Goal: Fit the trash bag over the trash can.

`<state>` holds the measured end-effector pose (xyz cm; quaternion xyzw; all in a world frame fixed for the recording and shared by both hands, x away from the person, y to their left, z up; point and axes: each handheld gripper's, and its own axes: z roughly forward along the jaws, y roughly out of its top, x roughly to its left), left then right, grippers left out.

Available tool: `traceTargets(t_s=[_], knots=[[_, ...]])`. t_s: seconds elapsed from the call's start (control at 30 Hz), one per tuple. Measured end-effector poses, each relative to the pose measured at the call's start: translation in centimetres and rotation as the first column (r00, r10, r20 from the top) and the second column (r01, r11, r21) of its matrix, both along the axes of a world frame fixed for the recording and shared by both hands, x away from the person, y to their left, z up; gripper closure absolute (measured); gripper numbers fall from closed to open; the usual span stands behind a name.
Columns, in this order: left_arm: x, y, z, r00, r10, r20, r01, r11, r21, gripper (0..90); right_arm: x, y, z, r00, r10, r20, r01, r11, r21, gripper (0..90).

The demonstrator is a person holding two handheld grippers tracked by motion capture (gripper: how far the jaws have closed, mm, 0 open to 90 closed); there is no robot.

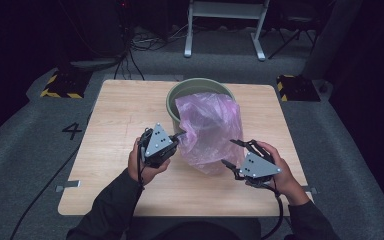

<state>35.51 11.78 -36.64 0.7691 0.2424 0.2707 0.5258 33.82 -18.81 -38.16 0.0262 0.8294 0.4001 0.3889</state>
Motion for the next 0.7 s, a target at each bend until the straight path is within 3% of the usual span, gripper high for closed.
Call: traceTargets(t_s=[0.03, 0.07, 0.13, 0.23, 0.3, 0.47, 0.53, 0.7], knots=[[0.0, 0.2, 0.1, 1.0000, -0.001, -0.003, 0.001, 1.0000, -0.006, 90.0, 0.1, 0.1, -0.2, 0.9995, -0.012, 0.030, 0.012, 1.000, -0.013, 52.4], [0.0, 0.2, 0.1, 1.0000, -0.001, -0.003, 0.001, 1.0000, -0.006, 90.0, 0.1, 0.1, -0.2, 0.9995, -0.012, 0.030, 0.012, 1.000, -0.013, 52.4], [0.2, 0.6, 0.2, 1.0000, -0.005, -0.002, 0.005, 1.0000, -0.008, 90.0, 0.3, 0.0, -0.1, 0.9971, -0.025, 0.072, 0.026, 1.000, -0.011, 70.4], [0.4, 1.0, 0.3, 1.0000, -0.001, -0.001, 0.001, 1.0000, -0.010, 90.0, 0.5, -0.2, 0.4, 0.9948, -0.032, 0.097, 0.031, 0.999, 0.010, 85.5], [0.4, 1.2, 0.4, 1.0000, 0.001, -0.002, -0.001, 0.9999, -0.014, 90.0, 0.8, -0.4, 1.0, 0.9946, -0.025, 0.101, 0.023, 0.999, 0.025, 90.0], [0.8, 2.2, 0.6, 0.9998, 0.020, -0.002, -0.020, 0.9998, -0.008, 89.9, 1.7, -0.7, 2.3, 0.9965, -0.030, 0.079, 0.023, 0.996, 0.082, 90.0], [0.9, 2.6, 0.8, 0.9996, 0.028, 0.000, -0.028, 0.9995, -0.010, 89.9, 2.3, -0.9, 3.2, 0.9962, -0.042, 0.076, 0.032, 0.992, 0.124, 90.0], [1.6, 3.7, 1.2, 0.9989, 0.048, -0.001, -0.048, 0.9988, 0.002, 89.9, 4.3, -1.4, 5.5, 0.9977, -0.064, 0.022, 0.058, 0.976, 0.212, 90.0]])
